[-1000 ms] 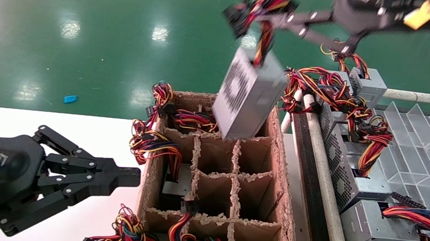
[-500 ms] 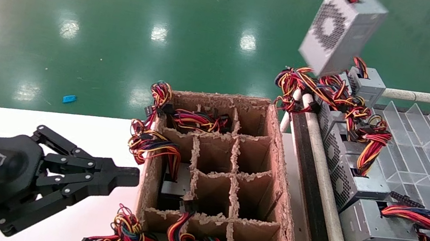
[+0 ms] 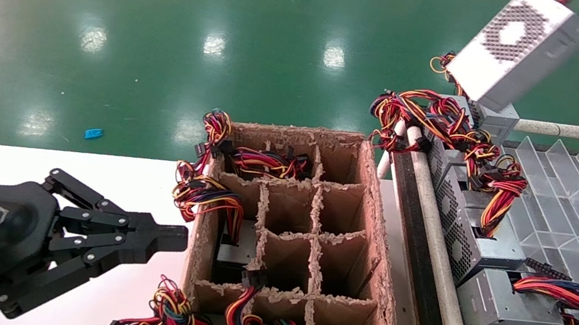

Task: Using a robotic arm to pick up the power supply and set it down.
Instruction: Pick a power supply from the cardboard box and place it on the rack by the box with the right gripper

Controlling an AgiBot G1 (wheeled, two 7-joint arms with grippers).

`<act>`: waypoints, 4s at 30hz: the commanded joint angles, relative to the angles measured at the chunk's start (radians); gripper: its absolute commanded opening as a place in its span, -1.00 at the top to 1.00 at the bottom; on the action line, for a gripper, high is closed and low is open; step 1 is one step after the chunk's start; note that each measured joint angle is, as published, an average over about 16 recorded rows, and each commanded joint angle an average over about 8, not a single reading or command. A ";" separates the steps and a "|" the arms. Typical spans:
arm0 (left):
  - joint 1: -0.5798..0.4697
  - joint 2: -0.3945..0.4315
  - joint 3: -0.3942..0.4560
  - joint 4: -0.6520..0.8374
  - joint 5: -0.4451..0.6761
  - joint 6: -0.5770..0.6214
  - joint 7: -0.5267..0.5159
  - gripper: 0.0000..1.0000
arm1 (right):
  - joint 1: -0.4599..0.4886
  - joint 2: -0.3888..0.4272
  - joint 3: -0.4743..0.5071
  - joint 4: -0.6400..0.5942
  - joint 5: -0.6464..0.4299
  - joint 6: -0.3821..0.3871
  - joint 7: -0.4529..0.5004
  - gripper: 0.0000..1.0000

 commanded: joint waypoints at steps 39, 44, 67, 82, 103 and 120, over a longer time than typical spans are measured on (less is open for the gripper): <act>0.000 0.000 0.000 0.000 0.000 0.000 0.000 1.00 | -0.258 0.015 -0.003 -0.240 0.050 0.184 -0.142 1.00; 0.000 0.000 0.000 0.000 0.000 0.000 0.000 1.00 | -0.250 -0.008 -0.007 -0.299 0.043 0.211 -0.188 1.00; 0.000 0.000 0.000 0.000 0.000 0.000 0.000 1.00 | -0.242 -0.034 -0.010 -0.383 0.044 0.231 -0.281 1.00; 0.000 0.000 0.000 0.000 0.000 0.000 0.000 1.00 | -0.286 -0.089 -0.013 -0.363 0.053 0.264 -0.256 1.00; 0.000 0.000 0.000 0.000 0.000 0.000 0.000 1.00 | -0.279 -0.140 -0.049 -0.404 -0.019 0.303 -0.223 0.55; 0.000 0.000 0.000 0.000 0.000 0.000 0.000 1.00 | -0.298 -0.080 -0.033 -0.292 0.015 0.237 -0.154 -1.00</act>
